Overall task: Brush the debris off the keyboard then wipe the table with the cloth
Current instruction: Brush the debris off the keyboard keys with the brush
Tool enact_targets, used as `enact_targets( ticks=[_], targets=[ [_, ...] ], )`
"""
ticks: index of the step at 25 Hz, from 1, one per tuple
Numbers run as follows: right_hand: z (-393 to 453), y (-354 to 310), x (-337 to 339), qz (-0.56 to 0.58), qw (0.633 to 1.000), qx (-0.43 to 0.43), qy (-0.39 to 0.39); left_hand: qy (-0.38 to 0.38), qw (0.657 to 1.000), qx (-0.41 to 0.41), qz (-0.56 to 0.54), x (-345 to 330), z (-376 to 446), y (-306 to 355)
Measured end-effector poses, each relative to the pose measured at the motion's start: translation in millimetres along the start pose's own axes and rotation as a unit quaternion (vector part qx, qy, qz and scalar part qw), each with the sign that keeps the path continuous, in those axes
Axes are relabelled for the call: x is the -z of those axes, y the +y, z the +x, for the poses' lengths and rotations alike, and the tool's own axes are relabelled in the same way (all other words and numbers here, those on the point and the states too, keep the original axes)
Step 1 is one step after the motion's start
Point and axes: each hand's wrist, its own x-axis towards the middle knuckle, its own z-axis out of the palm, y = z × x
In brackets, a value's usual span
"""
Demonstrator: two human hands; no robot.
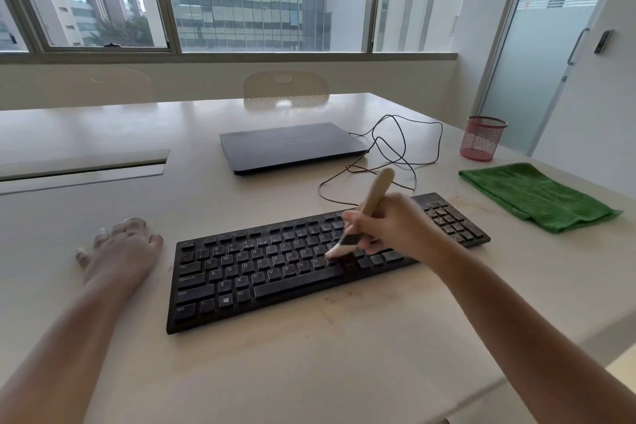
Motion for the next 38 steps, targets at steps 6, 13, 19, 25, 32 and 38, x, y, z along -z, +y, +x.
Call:
enact_targets(
  ticks=[6,13,19,25,32,38],
  targets=[
    [-14,-33,-23,-0.023,0.996,0.089,0.012,0.0,1.0,-0.003,0.006,-3,1,-4],
    [-7,-36,-4,-0.188,0.981,-0.013,0.042,-0.001,1.0,-0.01,0.003,-6,6,-4],
    [-13,-63,-49,-0.178,0.981,0.027,-0.068,-0.007,1.0,-0.031,-0.003,-18,28,-20],
    [-12,-74,-58,-0.027,0.99,-0.007,-0.142,0.003,1.0,-0.024,-0.015,-30,44,-28],
    [0,-59,-28,-0.214,0.976,-0.047,-0.001,0.006,1.0,-0.016,-0.012,-23,23,-13],
    [-18,-71,-48,-0.243,0.964,0.036,-0.106,0.009,0.999,-0.038,0.001,-32,44,-25]
  ],
)
